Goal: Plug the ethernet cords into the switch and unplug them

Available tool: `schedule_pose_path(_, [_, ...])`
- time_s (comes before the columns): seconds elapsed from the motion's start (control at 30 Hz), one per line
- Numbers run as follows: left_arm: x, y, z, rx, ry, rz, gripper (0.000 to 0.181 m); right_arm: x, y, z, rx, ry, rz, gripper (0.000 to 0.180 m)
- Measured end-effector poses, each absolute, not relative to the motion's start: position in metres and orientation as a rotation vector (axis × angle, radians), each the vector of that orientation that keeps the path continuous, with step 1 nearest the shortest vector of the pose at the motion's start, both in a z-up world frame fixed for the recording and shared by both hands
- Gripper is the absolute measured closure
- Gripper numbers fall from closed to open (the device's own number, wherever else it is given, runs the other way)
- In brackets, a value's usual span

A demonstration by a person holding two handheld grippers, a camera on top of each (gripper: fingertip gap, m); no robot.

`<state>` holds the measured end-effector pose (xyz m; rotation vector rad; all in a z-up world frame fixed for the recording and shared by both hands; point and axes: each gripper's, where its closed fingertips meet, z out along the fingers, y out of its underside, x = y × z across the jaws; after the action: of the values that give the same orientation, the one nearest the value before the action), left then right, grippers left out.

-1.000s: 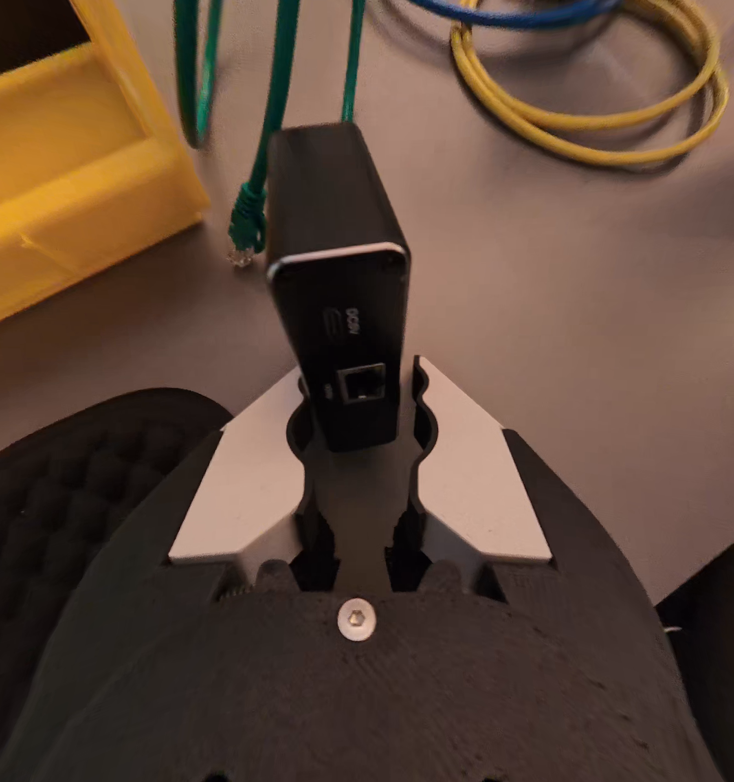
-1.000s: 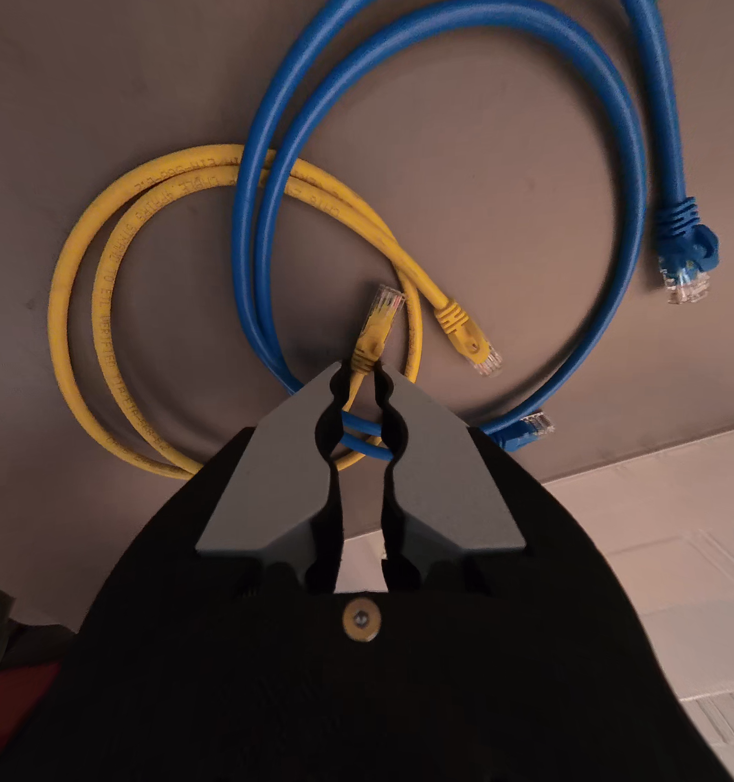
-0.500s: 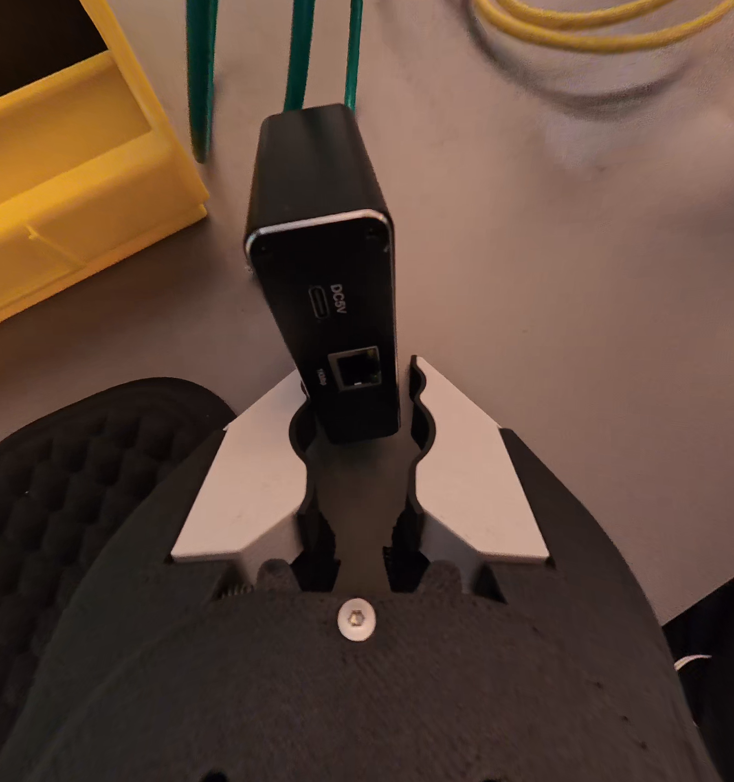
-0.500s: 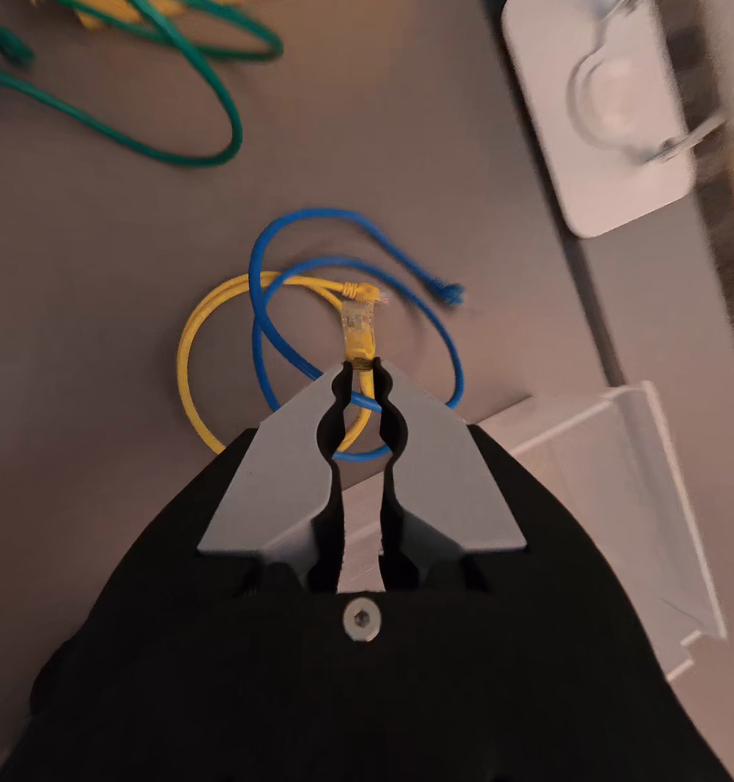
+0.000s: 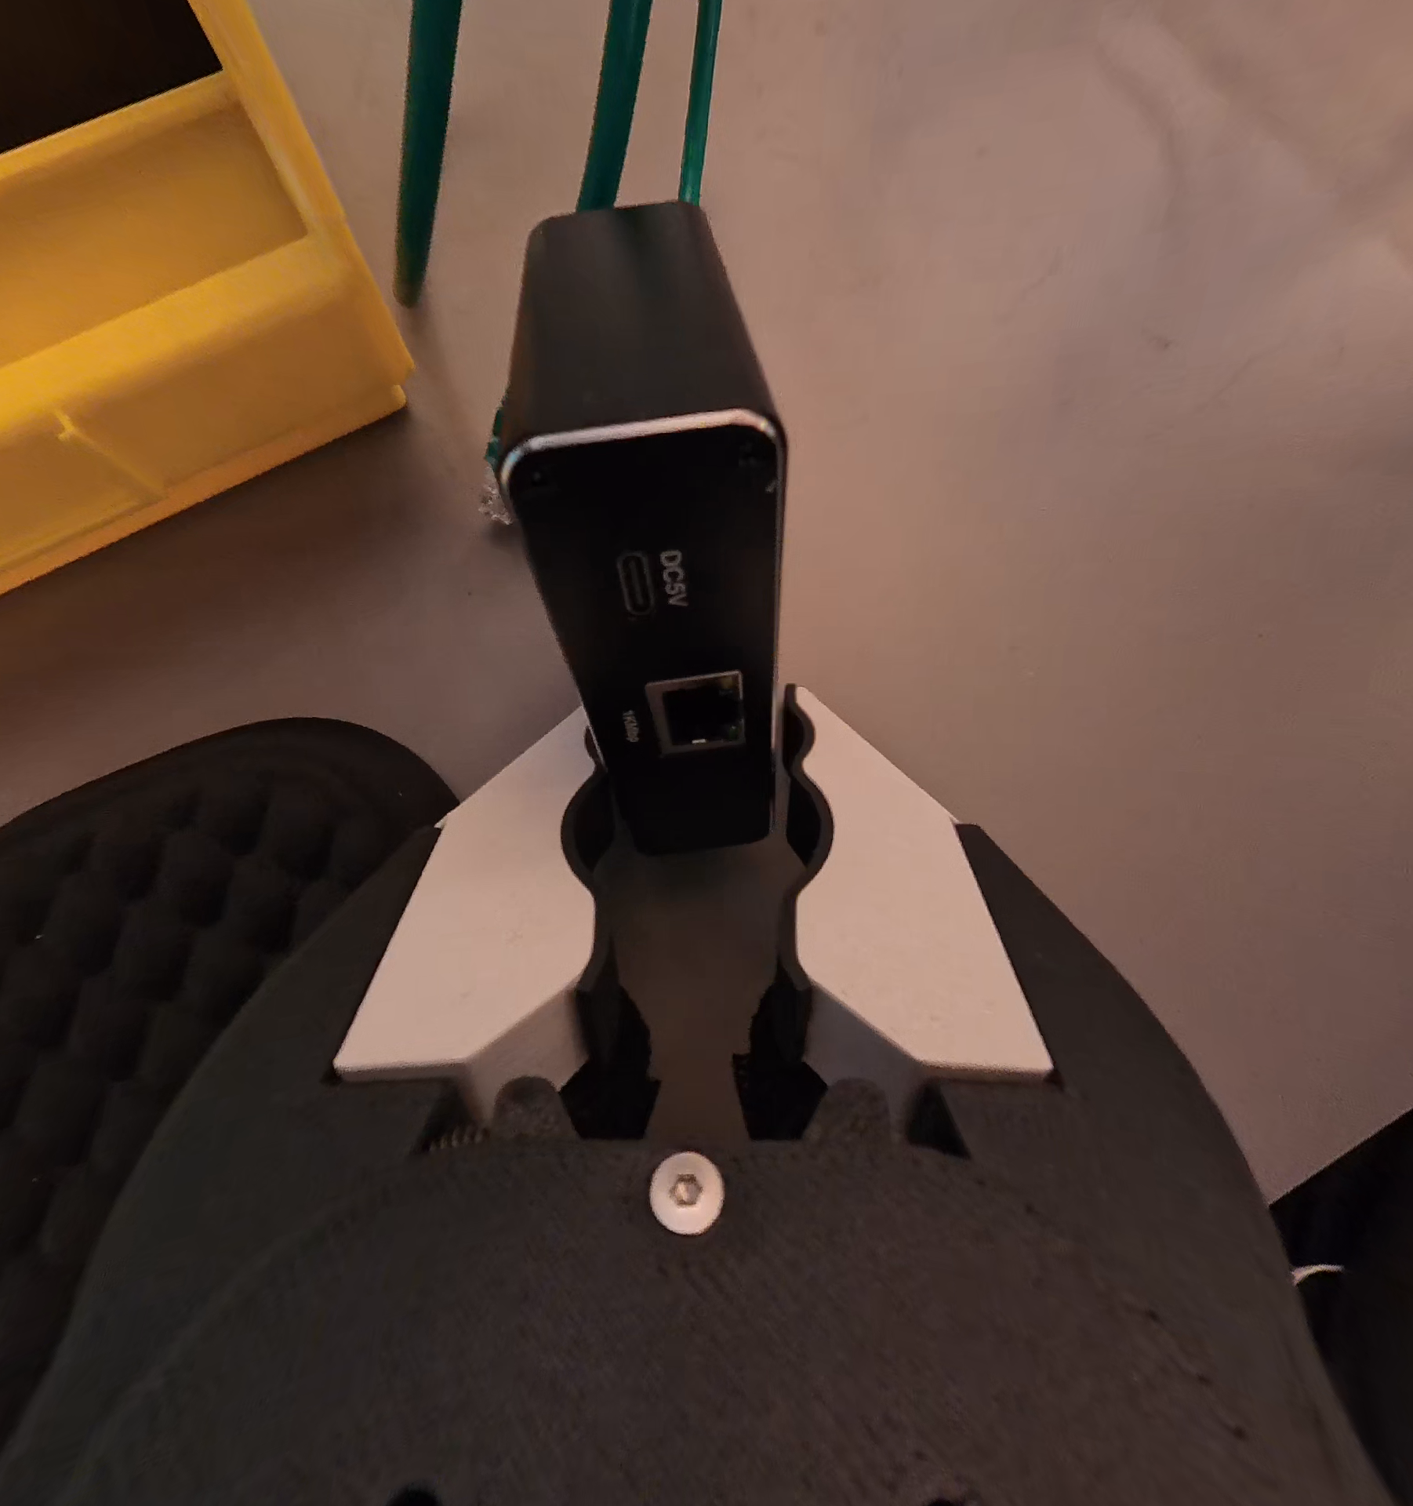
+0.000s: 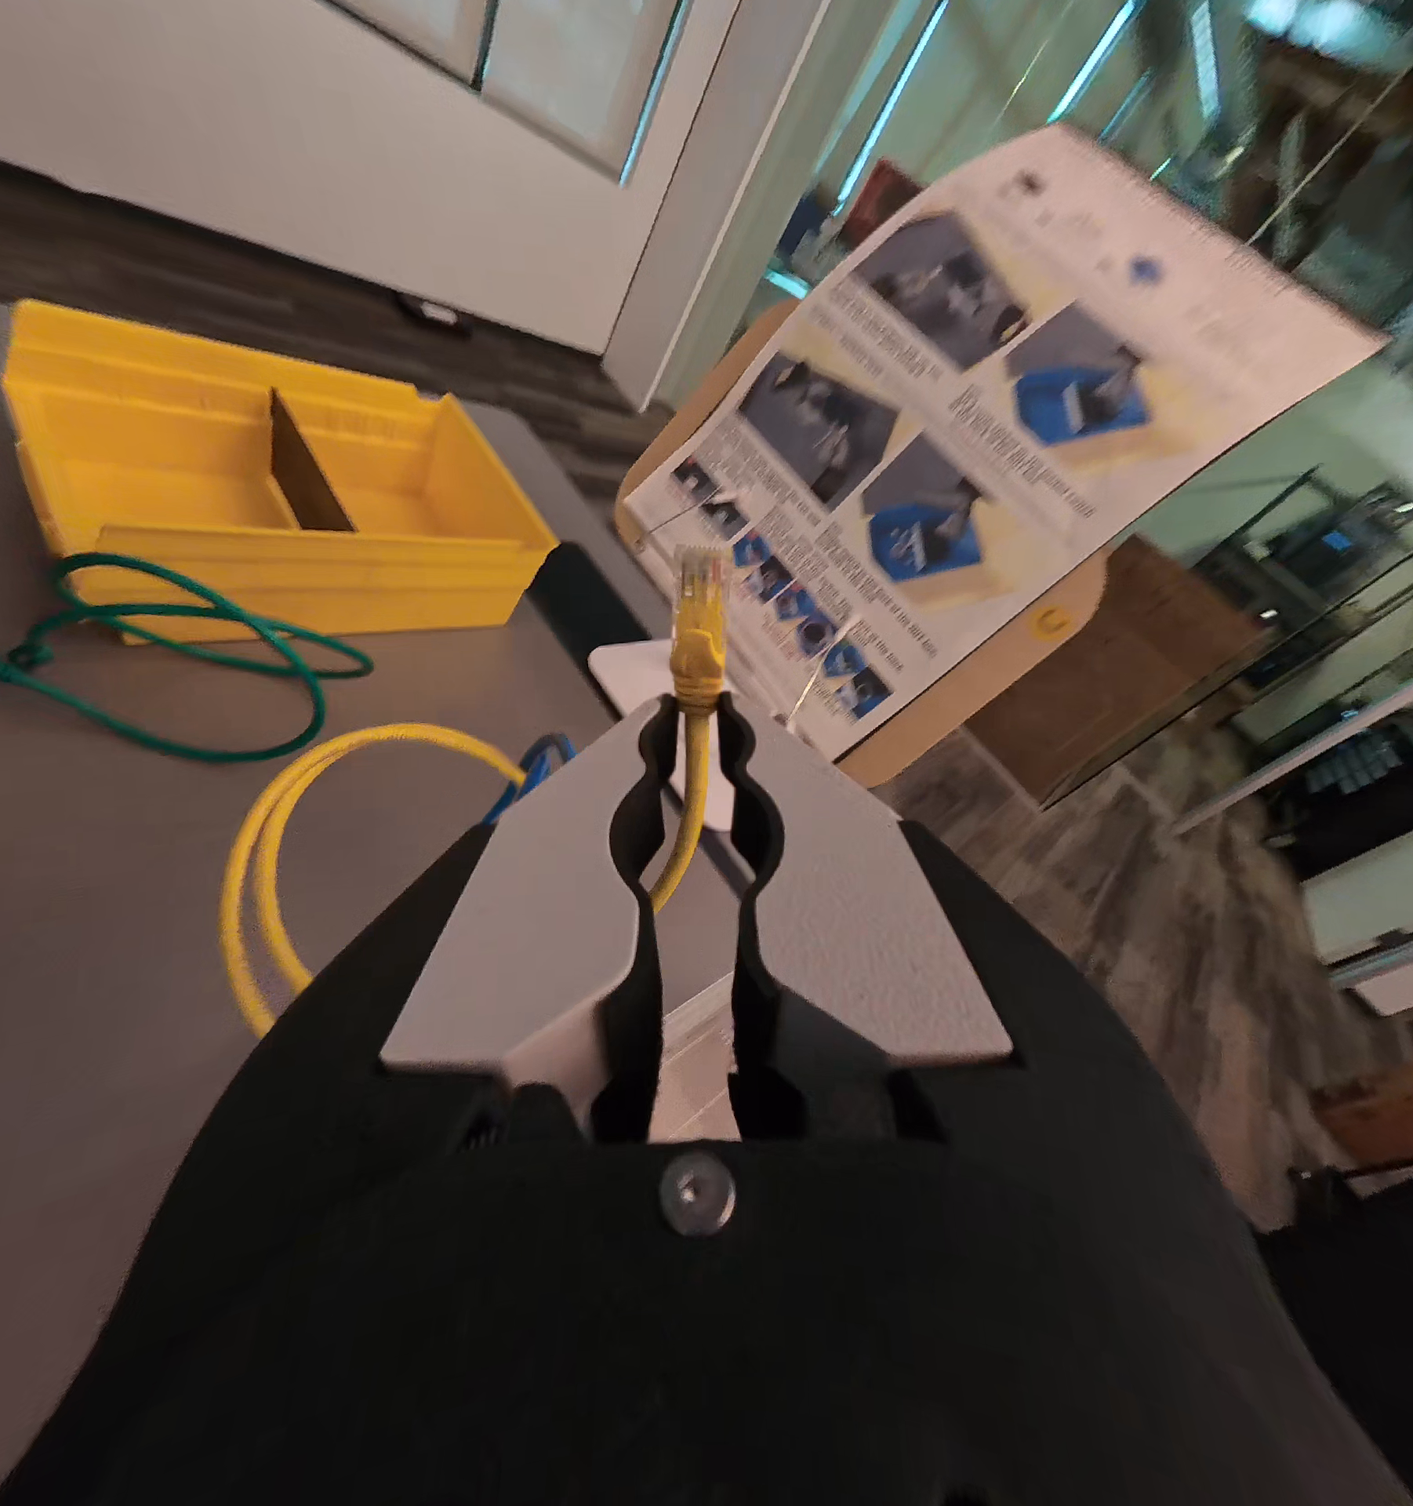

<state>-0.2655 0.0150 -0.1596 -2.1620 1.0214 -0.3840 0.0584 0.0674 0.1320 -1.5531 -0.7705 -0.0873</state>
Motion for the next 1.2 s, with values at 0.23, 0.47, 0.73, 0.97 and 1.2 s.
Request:
schedule_pose_path(0.23, [-0.262, 0.01, -0.151, -2.169, 0.986, -0.475, 0.121, 0.057, 0.055, 0.165, -1.374, -0.706, -0.176, 0.171])
schedule_pose_path(0.47, [-0.267, 0.0, -0.127, -2.151, 0.92, -0.639, 0.1, 0.063, 0.055, 0.174, -1.302, -0.663, -0.202, 0.171])
schedule_pose_path(0.73, [-0.284, -0.008, -0.058, -2.021, 0.874, -0.664, 0.101, 0.059, 0.053, 0.182, -1.242, -0.64, -0.2, 0.171])
schedule_pose_path(0.97, [-0.276, -0.005, 0.011, -1.853, 0.906, -0.599, 0.101, 0.042, 0.056, 0.177, -1.198, -0.676, -0.191, 0.171])
schedule_pose_path(1.2, [-0.253, 0.006, 0.024, -1.824, 0.946, -0.654, 0.102, 0.02, 0.062, 0.161, -1.226, -0.768, -0.108, 0.171])
